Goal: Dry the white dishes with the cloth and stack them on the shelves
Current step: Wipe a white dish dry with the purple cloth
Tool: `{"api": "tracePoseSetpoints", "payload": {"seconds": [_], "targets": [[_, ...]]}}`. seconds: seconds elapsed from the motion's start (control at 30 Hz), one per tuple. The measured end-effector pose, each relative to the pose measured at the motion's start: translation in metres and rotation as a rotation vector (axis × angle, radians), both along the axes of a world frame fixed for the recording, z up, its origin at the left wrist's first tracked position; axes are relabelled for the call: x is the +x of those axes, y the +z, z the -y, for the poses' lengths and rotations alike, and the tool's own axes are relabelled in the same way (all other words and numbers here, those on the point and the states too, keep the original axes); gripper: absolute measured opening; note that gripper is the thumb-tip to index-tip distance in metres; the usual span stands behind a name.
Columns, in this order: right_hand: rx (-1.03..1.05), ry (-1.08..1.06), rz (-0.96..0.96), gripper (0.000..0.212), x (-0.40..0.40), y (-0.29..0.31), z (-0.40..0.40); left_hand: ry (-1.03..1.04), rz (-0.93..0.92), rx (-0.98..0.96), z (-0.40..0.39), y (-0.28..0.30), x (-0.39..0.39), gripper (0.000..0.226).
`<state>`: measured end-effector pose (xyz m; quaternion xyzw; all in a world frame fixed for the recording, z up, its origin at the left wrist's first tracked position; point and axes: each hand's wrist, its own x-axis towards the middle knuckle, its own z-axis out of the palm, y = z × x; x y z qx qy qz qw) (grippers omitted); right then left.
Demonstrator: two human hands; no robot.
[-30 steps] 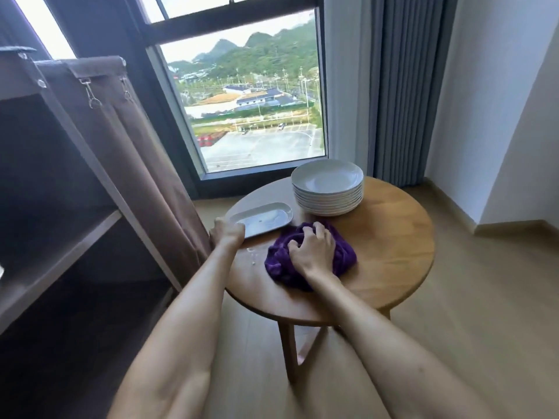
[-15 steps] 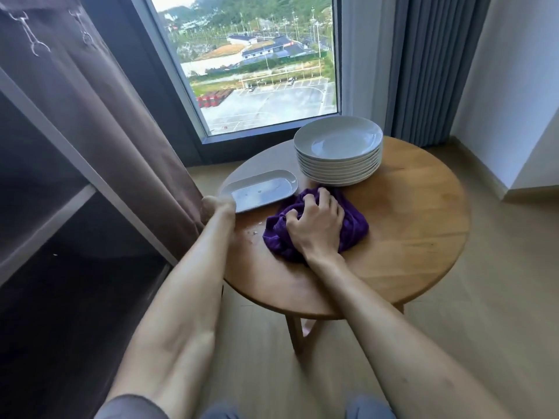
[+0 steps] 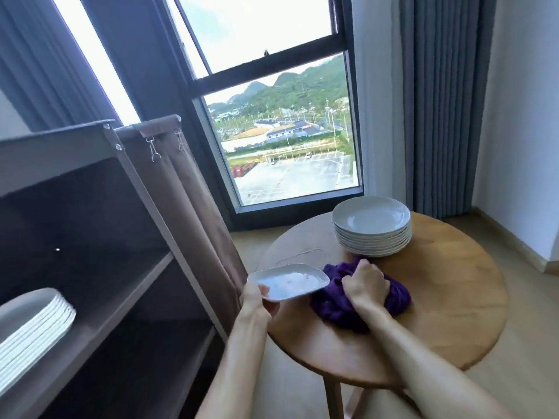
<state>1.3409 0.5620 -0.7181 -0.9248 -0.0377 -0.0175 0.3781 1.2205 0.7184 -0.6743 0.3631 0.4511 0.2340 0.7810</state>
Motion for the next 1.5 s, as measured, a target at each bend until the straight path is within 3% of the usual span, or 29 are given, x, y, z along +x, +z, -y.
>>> {"api": "tracePoseSetpoints", "payload": {"seconds": [0.13, 0.23, 0.43, 0.5, 0.6, 0.63, 0.7, 0.77, 0.83, 0.93, 1.03, 1.2, 1.3, 1.37, 1.4, 1.5], "targets": [[0.474, -0.122, -0.051, 0.037, -0.004, 0.056, 0.003, -0.038, 0.083, -0.015, 0.017, 0.001, -0.025, 0.029], [0.65, 0.055, -0.013, 0.037, -0.017, 0.108, -0.002, -0.068, 0.146, 0.005, 0.035, 0.002, -0.028, 0.038], [0.548, 0.614, -0.072, 0.014, -0.072, 0.144, -0.012, -0.028, 0.389, 0.045, 0.069, 0.015, -0.019, 0.036], [0.461, 0.65, -0.083, 0.043, -0.084, 0.131, -0.011, 0.004, 0.444, 0.026, 0.074, 0.019, -0.017, 0.037], [0.463, 0.339, 0.069, 0.042, -0.089, 0.097, -0.007, 0.098, 0.482, -0.026, 0.078, 0.019, -0.018, 0.044], [0.427, 0.234, 0.103, 0.053, -0.091, 0.088, -0.004, 0.11, 0.491, -0.01, 0.077, 0.017, -0.02, 0.043], [0.494, 0.157, -0.027, 0.092, -0.094, 0.072, -0.001, 0.109, 0.5, 0.042, 0.077, 0.014, -0.023, 0.041], [0.654, 0.141, -0.25, 0.115, -0.097, 0.065, -0.005, 0.093, 0.507, 0.097, 0.08, 0.01, -0.024, 0.034], [0.804, 0.105, -0.397, 0.103, -0.1, 0.066, -0.011, 0.082, 0.515, 0.146, 0.088, 0.005, -0.022, 0.022], [1.196, 0.033, -0.561, 0.051, -0.097, 0.064, -0.021, 0.126, 0.53, 0.193, 0.097, 0.001, -0.016, 0.024], [1.405, 0.005, -0.592, 0.037, -0.088, 0.064, -0.022, 0.129, 0.49, 0.276, 0.092, 0.003, -0.02, 0.031], [1.397, 0.021, -0.483, 0.049, -0.05, 0.068, 0.001, -0.088, 0.322, 0.484, 0.059, 0.022, -0.056, 0.032], [1.342, 0.12, -0.471, 0.024, -0.041, 0.069, 0.003, -0.197, 0.39, 0.512, 0.053, 0.039, -0.065, 0.058], [1.36, 0.088, -0.503, 0.024, -0.047, 0.072, -0.008, -0.134, 0.476, 0.435, 0.071, 0.04, -0.059, 0.074], [1.383, 0.102, -0.555, 0.028, -0.052, 0.072, -0.014, -0.089, 0.513, 0.369, 0.083, 0.038, -0.054, 0.072], [1.353, 0.212, -0.697, 0.036, -0.066, 0.064, -0.023, 0.092, 0.476, 0.247, 0.099, 0.034, -0.04, 0.038]]}}
